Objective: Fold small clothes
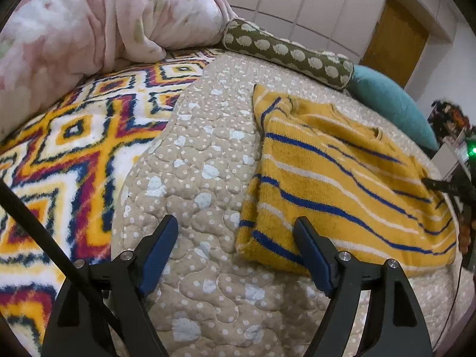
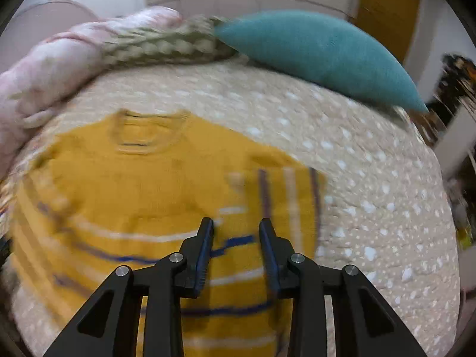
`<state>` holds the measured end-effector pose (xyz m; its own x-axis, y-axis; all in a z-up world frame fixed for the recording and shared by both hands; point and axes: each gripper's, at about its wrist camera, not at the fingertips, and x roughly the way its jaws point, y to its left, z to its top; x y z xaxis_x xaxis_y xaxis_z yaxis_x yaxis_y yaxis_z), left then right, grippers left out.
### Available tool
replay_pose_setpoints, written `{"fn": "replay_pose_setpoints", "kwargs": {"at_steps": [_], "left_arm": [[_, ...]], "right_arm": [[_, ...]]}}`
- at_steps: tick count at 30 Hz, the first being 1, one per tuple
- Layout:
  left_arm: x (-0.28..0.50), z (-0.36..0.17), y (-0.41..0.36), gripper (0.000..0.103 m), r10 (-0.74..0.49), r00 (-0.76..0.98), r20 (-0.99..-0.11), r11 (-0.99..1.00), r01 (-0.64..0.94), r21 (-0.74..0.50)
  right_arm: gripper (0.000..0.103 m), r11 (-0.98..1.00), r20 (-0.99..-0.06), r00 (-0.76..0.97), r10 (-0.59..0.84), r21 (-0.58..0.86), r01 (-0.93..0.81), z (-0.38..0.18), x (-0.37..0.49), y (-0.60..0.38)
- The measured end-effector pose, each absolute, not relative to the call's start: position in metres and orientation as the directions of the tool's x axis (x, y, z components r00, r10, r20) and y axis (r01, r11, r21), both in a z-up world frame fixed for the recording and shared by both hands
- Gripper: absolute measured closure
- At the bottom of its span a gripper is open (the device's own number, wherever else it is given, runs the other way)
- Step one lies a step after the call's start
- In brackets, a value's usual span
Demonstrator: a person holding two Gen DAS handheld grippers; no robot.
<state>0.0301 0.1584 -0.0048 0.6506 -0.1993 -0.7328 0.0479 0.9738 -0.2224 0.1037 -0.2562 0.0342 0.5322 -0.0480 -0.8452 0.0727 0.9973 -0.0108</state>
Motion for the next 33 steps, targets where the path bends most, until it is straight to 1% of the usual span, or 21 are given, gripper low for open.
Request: {"fn": "replay_pose_setpoints", "kwargs": {"at_steps": [1, 3, 7, 12, 15, 16, 20, 23, 25, 27, 28, 33], "left_arm": [[0.031, -0.005, 0.156, 0.023, -0.187, 0.647, -0.739, 0.978, 0.049, -0.204], [0.032, -0.005, 0.153, 0.022, -0.169, 0.643, -0.747, 0.983, 0.05, -0.179], [0.034, -0.006, 0.151, 0.021, -0.154, 0.637, -0.755, 0.986, 0.049, -0.16], [0.033, -0.006, 0.148, 0.021, -0.141, 0.635, -0.759, 0.989, 0.049, -0.143], [0.034, -0.006, 0.148, 0.02, -0.139, 0.635, -0.76, 0.989, 0.049, -0.14], [0.034, -0.006, 0.148, 0.02, -0.139, 0.635, -0.76, 0.989, 0.049, -0.14], [0.034, -0.006, 0.148, 0.02, -0.139, 0.634, -0.76, 0.989, 0.049, -0.14], [0.034, -0.006, 0.148, 0.02, -0.139, 0.634, -0.76, 0.989, 0.049, -0.14], [0.034, -0.006, 0.148, 0.02, -0.14, 0.634, -0.76, 0.989, 0.049, -0.141], [0.033, -0.006, 0.148, 0.02, -0.14, 0.634, -0.76, 0.989, 0.05, -0.141], [0.033, -0.006, 0.148, 0.02, -0.14, 0.634, -0.76, 0.989, 0.05, -0.141], [0.033, -0.006, 0.148, 0.02, -0.149, 0.638, -0.756, 0.987, 0.049, -0.152]], "right_arm": [[0.056, 0.994, -0.85, 0.524, -0.061, -0.006, 0.106, 0.028, 0.109, -0.264], [0.046, 0.981, -0.841, 0.532, -0.099, 0.007, 0.194, 0.025, 0.115, -0.284], [0.045, 0.974, -0.81, 0.578, -0.093, 0.045, 0.22, 0.037, 0.101, -0.295], [0.042, 0.959, -0.737, 0.676, -0.014, 0.183, 0.218, 0.072, 0.041, -0.319], [0.041, 0.931, -0.708, 0.701, 0.085, 0.307, 0.197, 0.075, -0.006, -0.34], [0.039, 0.911, -0.699, 0.705, 0.125, 0.361, 0.197, 0.071, -0.025, -0.347], [0.039, 0.837, -0.655, 0.712, 0.254, 0.517, 0.177, 0.05, -0.083, -0.348], [0.039, 0.765, -0.601, 0.712, 0.363, 0.629, 0.141, 0.03, -0.113, -0.333], [0.039, 0.743, -0.581, 0.713, 0.392, 0.658, 0.127, 0.021, -0.117, -0.319], [0.039, 0.731, -0.579, 0.706, 0.407, 0.671, 0.129, 0.008, -0.112, -0.306], [0.036, 0.727, -0.585, 0.7, 0.41, 0.673, 0.137, 0.004, -0.105, -0.3], [0.036, 0.778, -0.602, 0.75, 0.275, 0.597, 0.194, 0.005, -0.066, -0.284]]}}
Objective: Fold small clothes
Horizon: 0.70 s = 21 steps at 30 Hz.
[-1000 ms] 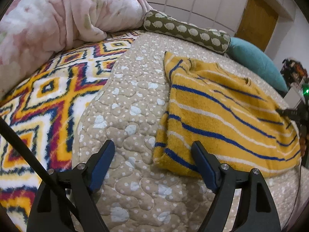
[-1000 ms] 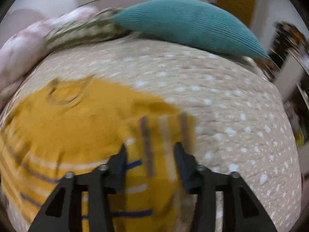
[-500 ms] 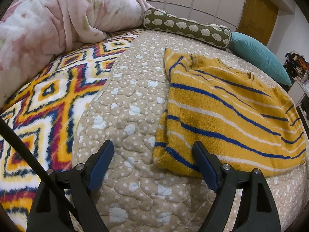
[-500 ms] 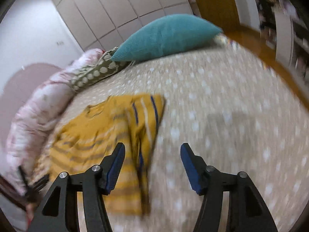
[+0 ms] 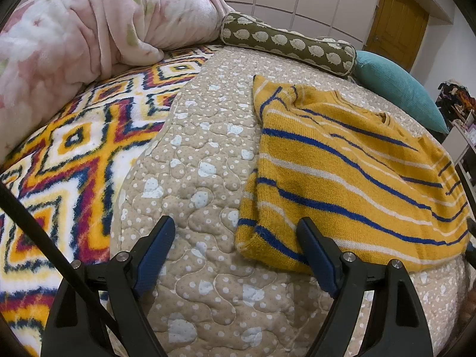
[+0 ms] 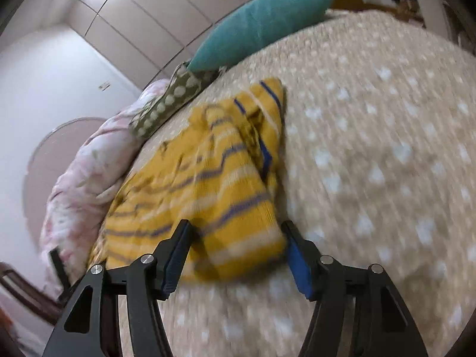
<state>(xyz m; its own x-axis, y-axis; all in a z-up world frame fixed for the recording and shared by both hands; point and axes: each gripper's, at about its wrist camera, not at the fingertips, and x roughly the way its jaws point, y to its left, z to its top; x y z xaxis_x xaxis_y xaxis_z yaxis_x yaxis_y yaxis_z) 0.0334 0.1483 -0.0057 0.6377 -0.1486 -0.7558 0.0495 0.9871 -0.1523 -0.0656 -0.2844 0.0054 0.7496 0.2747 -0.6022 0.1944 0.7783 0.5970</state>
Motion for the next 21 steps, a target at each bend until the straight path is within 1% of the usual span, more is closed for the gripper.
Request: {"fn": "replay_pose_setpoints", "kwargs": {"at_steps": [1, 2, 3, 5, 7, 9, 11, 13, 14, 17, 19, 21], "left_arm": [[0.033, -0.006, 0.149, 0.02, -0.152, 0.639, -0.754, 0.986, 0.049, -0.157], [0.033, -0.006, 0.15, 0.02, -0.155, 0.641, -0.752, 0.986, 0.049, -0.162], [0.032, -0.005, 0.151, 0.02, -0.158, 0.644, -0.749, 0.985, 0.047, -0.167], [0.031, -0.002, 0.154, 0.02, -0.167, 0.649, -0.743, 0.982, 0.045, -0.181], [0.024, 0.008, 0.161, 0.028, -0.191, 0.656, -0.73, 0.976, 0.05, -0.211], [0.005, 0.029, 0.171, 0.028, -0.211, 0.699, -0.683, 0.97, 0.065, -0.234], [-0.016, 0.045, 0.182, 0.027, -0.217, 0.739, -0.638, 0.968, 0.077, -0.24], [-0.041, 0.059, 0.201, 0.027, -0.21, 0.769, -0.604, 0.968, 0.076, -0.239], [-0.049, 0.062, 0.209, 0.027, -0.212, 0.773, -0.598, 0.966, 0.074, -0.246], [-0.071, 0.065, 0.241, 0.027, -0.218, 0.77, -0.6, 0.957, 0.049, -0.285], [-0.085, 0.063, 0.262, 0.027, -0.207, 0.765, -0.61, 0.954, 0.02, -0.299], [-0.093, 0.059, 0.275, 0.027, -0.196, 0.761, -0.619, 0.954, 0.001, -0.3]], "right_arm": [[0.045, 0.774, -0.608, 0.749, 0.263, 0.596, 0.212, 0.004, -0.058, -0.282], [0.059, 0.765, -0.613, 0.746, 0.261, 0.603, 0.228, 0.003, -0.053, -0.283], [0.087, 0.749, -0.616, 0.739, 0.272, 0.618, 0.239, 0.002, -0.048, -0.286], [0.088, 0.717, -0.617, 0.739, 0.269, 0.641, 0.274, 0.006, -0.043, -0.29], [0.088, 0.766, -0.641, 0.738, 0.209, 0.577, 0.284, 0.029, -0.037, -0.281], [0.088, 0.872, -0.661, 0.74, 0.125, 0.429, 0.235, 0.067, -0.024, -0.248], [0.089, 0.946, -0.659, 0.749, 0.073, 0.283, 0.157, 0.098, -0.008, -0.201], [0.089, 0.978, -0.649, 0.757, 0.078, 0.196, 0.067, 0.116, 0.008, -0.152], [0.089, 0.987, -0.647, 0.755, 0.103, 0.163, 0.004, 0.123, 0.02, -0.119], [0.089, 0.986, -0.673, 0.72, 0.166, 0.088, -0.145, 0.115, 0.043, -0.032], [0.089, 0.971, -0.708, 0.681, 0.184, 0.024, -0.238, 0.093, 0.056, 0.024], [0.089, 0.949, -0.748, 0.642, 0.172, -0.048, -0.31, 0.066, 0.062, 0.065]]}}
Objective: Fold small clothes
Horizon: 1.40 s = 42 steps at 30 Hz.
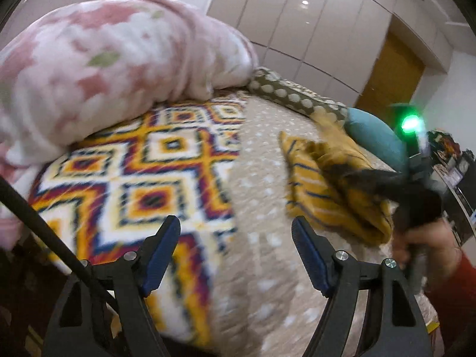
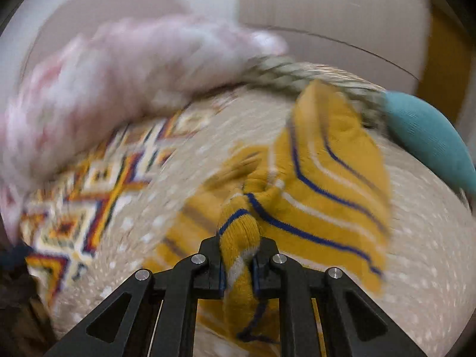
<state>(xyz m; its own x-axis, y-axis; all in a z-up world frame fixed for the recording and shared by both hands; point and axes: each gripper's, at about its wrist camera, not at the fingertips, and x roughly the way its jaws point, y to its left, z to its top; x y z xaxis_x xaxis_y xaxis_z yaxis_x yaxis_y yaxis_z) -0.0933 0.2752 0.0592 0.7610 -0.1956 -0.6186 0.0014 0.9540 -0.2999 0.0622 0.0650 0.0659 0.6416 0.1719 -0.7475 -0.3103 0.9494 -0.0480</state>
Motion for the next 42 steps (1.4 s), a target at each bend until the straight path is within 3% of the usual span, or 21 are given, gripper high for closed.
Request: {"fn": "replay_pose_setpoints", "kwargs": {"at_steps": [4, 10, 13, 18, 19, 22, 25, 28, 29, 30, 31, 32, 35, 37, 38, 39, 40, 41, 42], "left_arm": [[-0.103, 0.052, 0.292, 0.027, -0.178, 0.755, -0.631, 0.958, -0.014, -0.287], [-0.086, 0.06, 0.297, 0.027, -0.221, 0.763, -0.608, 0.928, -0.029, -0.372], [-0.067, 0.075, 0.29, 0.024, -0.248, 0.775, -0.581, 0.91, -0.019, -0.415], [-0.026, 0.098, 0.247, 0.017, -0.308, 0.757, -0.576, 0.92, 0.083, -0.383], [-0.015, 0.101, 0.232, 0.014, -0.325, 0.744, -0.584, 0.925, 0.121, -0.361], [0.01, 0.099, 0.198, 0.014, -0.355, 0.709, -0.609, 0.929, 0.191, -0.318], [0.043, 0.088, 0.166, 0.014, -0.395, 0.65, -0.65, 0.918, 0.258, -0.3], [0.074, 0.073, 0.14, 0.015, -0.419, 0.574, -0.704, 0.907, 0.297, -0.298], [0.083, 0.068, 0.131, 0.018, -0.424, 0.545, -0.724, 0.903, 0.318, -0.289], [0.09, 0.063, 0.123, 0.042, -0.431, 0.515, -0.741, 0.896, 0.345, -0.281], [0.094, 0.058, 0.118, 0.08, -0.424, 0.494, -0.759, 0.896, 0.354, -0.27], [0.1, 0.053, 0.114, 0.091, -0.389, 0.479, -0.787, 0.909, 0.34, -0.242], [0.106, 0.048, 0.121, 0.088, -0.392, 0.488, -0.78, 0.911, 0.321, -0.258], [0.106, 0.046, 0.131, 0.082, -0.409, 0.503, -0.761, 0.908, 0.303, -0.289], [0.106, 0.045, 0.136, 0.073, -0.406, 0.519, -0.752, 0.912, 0.286, -0.295], [0.105, 0.042, 0.141, 0.051, -0.381, 0.545, -0.747, 0.924, 0.252, -0.287], [0.104, 0.038, 0.144, 0.041, -0.37, 0.556, -0.744, 0.929, 0.231, -0.289], [0.105, 0.03, 0.147, 0.041, -0.387, 0.546, -0.743, 0.922, 0.215, -0.322], [0.106, 0.023, 0.148, 0.041, -0.417, 0.522, -0.744, 0.909, 0.211, -0.361]], "right_arm": [[0.089, 0.928, -0.786, 0.609, 0.1, -0.148, -0.343, 0.028, 0.066, 0.1], [0.085, 0.927, -0.784, 0.594, 0.184, -0.062, -0.369, 0.04, 0.07, 0.096], [0.073, 0.894, -0.763, 0.546, 0.344, 0.088, -0.44, 0.047, 0.061, 0.089], [0.07, 0.776, -0.627, 0.477, 0.616, 0.381, -0.503, 0.081, 0.022, 0.035], [0.062, 0.767, -0.596, 0.493, 0.634, 0.401, -0.501, 0.09, 0.013, 0.018], [0.038, 0.825, -0.549, 0.616, 0.565, 0.387, -0.412, 0.105, 0.0, -0.049], [0.037, 0.879, -0.589, 0.665, 0.459, 0.407, -0.246, 0.088, 0.016, -0.104], [0.037, 0.849, -0.609, 0.639, 0.47, 0.509, -0.14, 0.056, 0.041, -0.136], [0.037, 0.827, -0.61, 0.621, 0.493, 0.551, -0.115, 0.042, 0.051, -0.143], [0.037, 0.812, -0.607, 0.61, 0.509, 0.575, -0.105, 0.033, 0.058, -0.143], [0.037, 0.795, -0.602, 0.598, 0.528, 0.598, -0.1, 0.024, 0.067, -0.142], [0.037, 0.777, -0.593, 0.587, 0.551, 0.621, -0.103, 0.017, 0.074, -0.139], [0.032, 0.709, -0.544, 0.552, 0.632, 0.694, -0.128, 0.001, 0.1, -0.124], [0.022, 0.699, -0.531, 0.562, 0.634, 0.705, -0.121, -0.008, 0.112, -0.117], [0.022, 0.699, -0.532, 0.568, 0.628, 0.707, -0.111, -0.011, 0.117, -0.115], [0.022, 0.696, -0.527, 0.579, 0.621, 0.712, -0.098, -0.013, 0.12, -0.112], [0.026, 0.696, -0.527, 0.585, 0.616, 0.713, -0.091, -0.012, 0.121, -0.112], [0.032, 0.699, -0.536, 0.586, 0.608, 0.711, -0.076, -0.012, 0.123, -0.109], [0.046, 0.694, -0.538, 0.58, 0.612, 0.716, -0.068, -0.011, 0.124, -0.11]]}}
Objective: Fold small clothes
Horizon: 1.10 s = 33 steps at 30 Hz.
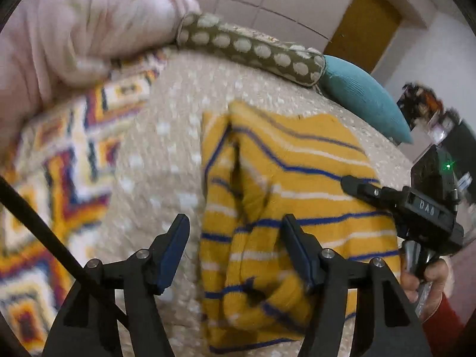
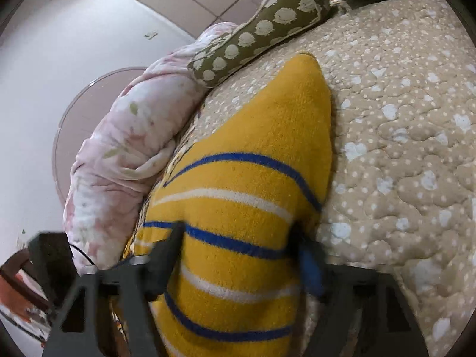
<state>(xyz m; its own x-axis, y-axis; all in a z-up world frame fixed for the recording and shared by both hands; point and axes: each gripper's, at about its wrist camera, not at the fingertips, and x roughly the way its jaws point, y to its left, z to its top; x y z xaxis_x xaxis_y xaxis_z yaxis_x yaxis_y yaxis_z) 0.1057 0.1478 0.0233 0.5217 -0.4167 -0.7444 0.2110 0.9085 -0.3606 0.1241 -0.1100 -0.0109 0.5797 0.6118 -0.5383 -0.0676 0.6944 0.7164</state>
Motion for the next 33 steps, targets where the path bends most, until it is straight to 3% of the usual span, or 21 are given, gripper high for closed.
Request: {"fn": "replay_pose_setpoints", "kwargs": {"at_steps": [1, 4, 5, 8, 11, 14, 16, 18, 20, 21, 22, 28, 33], "left_arm": [[0.105, 0.014, 0.147, 0.047, -0.459, 0.483, -0.746, 0.887, 0.205, -0.414], [0.094, 0.017, 0.129, 0.053, -0.493, 0.48, -0.726, 0.868, 0.215, -0.447], [0.09, 0.022, 0.119, 0.056, -0.508, 0.475, -0.719, 0.86, 0.228, -0.457], [0.083, 0.033, 0.089, 0.079, -0.599, 0.428, -0.677, 0.801, 0.288, -0.525], [0.076, 0.04, 0.054, 0.079, -0.589, 0.427, -0.686, 0.808, 0.336, -0.484], [0.077, 0.035, 0.033, 0.078, -0.52, 0.438, -0.734, 0.853, 0.314, -0.417], [0.07, 0.038, 0.033, 0.075, -0.519, 0.434, -0.736, 0.854, 0.308, -0.42], [0.054, 0.051, 0.041, 0.072, -0.494, 0.477, -0.727, 0.868, 0.313, -0.385], [0.03, 0.068, 0.057, 0.051, -0.452, 0.547, -0.705, 0.89, 0.321, -0.323], [0.019, 0.073, 0.066, 0.034, -0.429, 0.579, -0.693, 0.902, 0.311, -0.298], [0.011, 0.074, 0.073, 0.026, -0.409, 0.601, -0.686, 0.912, 0.298, -0.282], [-0.016, 0.053, 0.124, 0.026, -0.335, 0.609, -0.719, 0.942, 0.188, -0.279], [-0.037, 0.042, 0.149, 0.026, -0.33, 0.622, -0.711, 0.94, 0.144, -0.31]], "right_arm": [[0.058, 0.685, -0.536, 0.575, 0.618, 0.726, -0.059, -0.01, 0.126, -0.114], [0.07, 0.691, -0.529, 0.588, 0.612, 0.719, -0.072, 0.01, 0.118, -0.133], [0.07, 0.707, -0.528, 0.6, 0.601, 0.702, -0.091, 0.02, 0.112, -0.14], [0.07, 0.74, -0.517, 0.647, 0.56, 0.663, -0.111, 0.046, 0.094, -0.166], [0.07, 0.786, -0.533, 0.693, 0.485, 0.614, -0.077, 0.062, 0.075, -0.204], [0.057, 0.851, -0.636, 0.668, 0.386, 0.524, 0.007, 0.048, 0.074, -0.219], [0.054, 0.885, -0.722, 0.607, 0.331, 0.461, 0.065, 0.03, 0.075, -0.222], [0.053, 0.882, -0.688, 0.651, 0.321, 0.467, 0.059, 0.038, 0.058, -0.229], [0.052, 0.911, -0.661, 0.707, 0.251, 0.409, 0.059, 0.059, 0.039, -0.228], [0.052, 0.927, -0.642, 0.732, 0.227, 0.372, 0.039, 0.071, 0.029, -0.223], [0.052, 0.937, -0.628, 0.745, 0.225, 0.35, 0.012, 0.08, 0.021, -0.216], [0.05, 0.91, -0.619, 0.668, 0.413, 0.258, -0.324, 0.087, -0.015, -0.118], [0.049, 0.912, -0.693, 0.647, 0.318, 0.038, -0.408, 0.051, -0.023, -0.049]]}}
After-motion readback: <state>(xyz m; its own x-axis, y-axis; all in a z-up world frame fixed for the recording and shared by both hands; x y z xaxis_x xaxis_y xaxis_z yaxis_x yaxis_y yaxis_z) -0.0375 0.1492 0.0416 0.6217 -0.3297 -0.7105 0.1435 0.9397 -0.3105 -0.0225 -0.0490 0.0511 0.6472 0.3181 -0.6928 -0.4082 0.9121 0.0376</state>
